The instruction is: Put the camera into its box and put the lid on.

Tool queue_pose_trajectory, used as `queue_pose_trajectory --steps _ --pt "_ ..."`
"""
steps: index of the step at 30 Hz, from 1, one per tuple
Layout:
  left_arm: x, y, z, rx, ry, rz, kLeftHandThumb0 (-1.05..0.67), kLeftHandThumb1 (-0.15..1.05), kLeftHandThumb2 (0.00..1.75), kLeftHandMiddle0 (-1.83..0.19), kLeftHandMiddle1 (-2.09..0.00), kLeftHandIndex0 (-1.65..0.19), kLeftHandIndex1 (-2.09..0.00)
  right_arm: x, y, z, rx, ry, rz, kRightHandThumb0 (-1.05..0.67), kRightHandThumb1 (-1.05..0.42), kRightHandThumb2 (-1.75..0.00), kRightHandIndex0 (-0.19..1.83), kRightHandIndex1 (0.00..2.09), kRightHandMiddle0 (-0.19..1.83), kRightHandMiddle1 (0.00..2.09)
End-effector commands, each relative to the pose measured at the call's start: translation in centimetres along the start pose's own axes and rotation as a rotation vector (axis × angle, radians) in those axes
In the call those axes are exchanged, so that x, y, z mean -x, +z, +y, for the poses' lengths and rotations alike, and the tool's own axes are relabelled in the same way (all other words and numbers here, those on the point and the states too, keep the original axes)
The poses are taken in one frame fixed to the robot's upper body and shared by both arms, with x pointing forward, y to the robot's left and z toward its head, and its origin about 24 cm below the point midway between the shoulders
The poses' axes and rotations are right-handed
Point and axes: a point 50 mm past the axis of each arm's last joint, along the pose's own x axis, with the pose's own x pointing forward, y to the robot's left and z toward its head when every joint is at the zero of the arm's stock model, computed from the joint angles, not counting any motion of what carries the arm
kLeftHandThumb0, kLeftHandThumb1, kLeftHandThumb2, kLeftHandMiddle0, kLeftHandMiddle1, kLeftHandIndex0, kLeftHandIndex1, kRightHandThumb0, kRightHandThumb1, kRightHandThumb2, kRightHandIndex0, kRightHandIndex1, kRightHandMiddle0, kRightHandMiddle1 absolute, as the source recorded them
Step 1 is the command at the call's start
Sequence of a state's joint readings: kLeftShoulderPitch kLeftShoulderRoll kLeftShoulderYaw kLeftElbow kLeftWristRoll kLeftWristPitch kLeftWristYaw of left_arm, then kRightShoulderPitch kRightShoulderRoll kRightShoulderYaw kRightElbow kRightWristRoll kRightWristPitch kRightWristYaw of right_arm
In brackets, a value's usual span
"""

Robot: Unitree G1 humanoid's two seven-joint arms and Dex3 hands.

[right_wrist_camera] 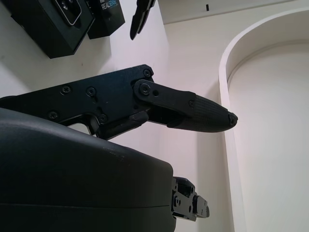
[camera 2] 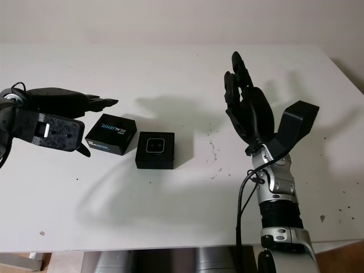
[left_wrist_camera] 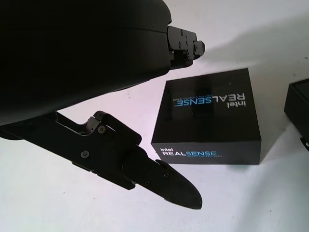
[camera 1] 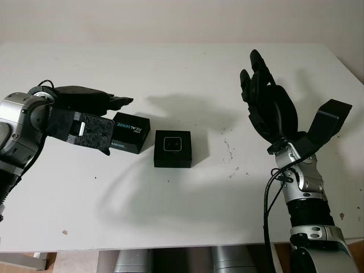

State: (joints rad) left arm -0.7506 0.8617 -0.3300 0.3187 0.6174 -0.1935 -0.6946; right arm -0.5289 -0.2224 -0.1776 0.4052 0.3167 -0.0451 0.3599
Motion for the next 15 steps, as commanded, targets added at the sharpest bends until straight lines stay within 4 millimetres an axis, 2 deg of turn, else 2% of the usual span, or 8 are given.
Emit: queue_pose_trajectory --steps 1,8,15 --pt "-0.3 -0.2 0.0 -0.016 0.018 -0.011 -0.59 0.79 0.05 0.01 -0.07 0.03 -0.05 0.3 0.3 -0.1 0.006 -0.010 -0.024 -0.69 -1.05 -0.67 -0.17 0.03 -0.13 0.05" --pt "-1.4 -1.0 -1.0 -0.058 0.049 -0.015 -0.58 0.80 0.05 0.00 -0.06 0.03 -0.05 0.7 -0.2 -0.1 0.052 -0.014 -0.027 -0.67 -1.05 -0.63 -0.16 0.04 -0.12 0.06" --pt "-1.9 -1.7 -1.2 -0.076 0.073 0.004 -0.57 0.80 0.06 -0.03 -0.06 0.02 -0.06 0.8 -0.5 0.0 0.063 -0.019 -0.027 -0.65 -1.05 -0.65 -0.15 0.05 -0.10 0.06"
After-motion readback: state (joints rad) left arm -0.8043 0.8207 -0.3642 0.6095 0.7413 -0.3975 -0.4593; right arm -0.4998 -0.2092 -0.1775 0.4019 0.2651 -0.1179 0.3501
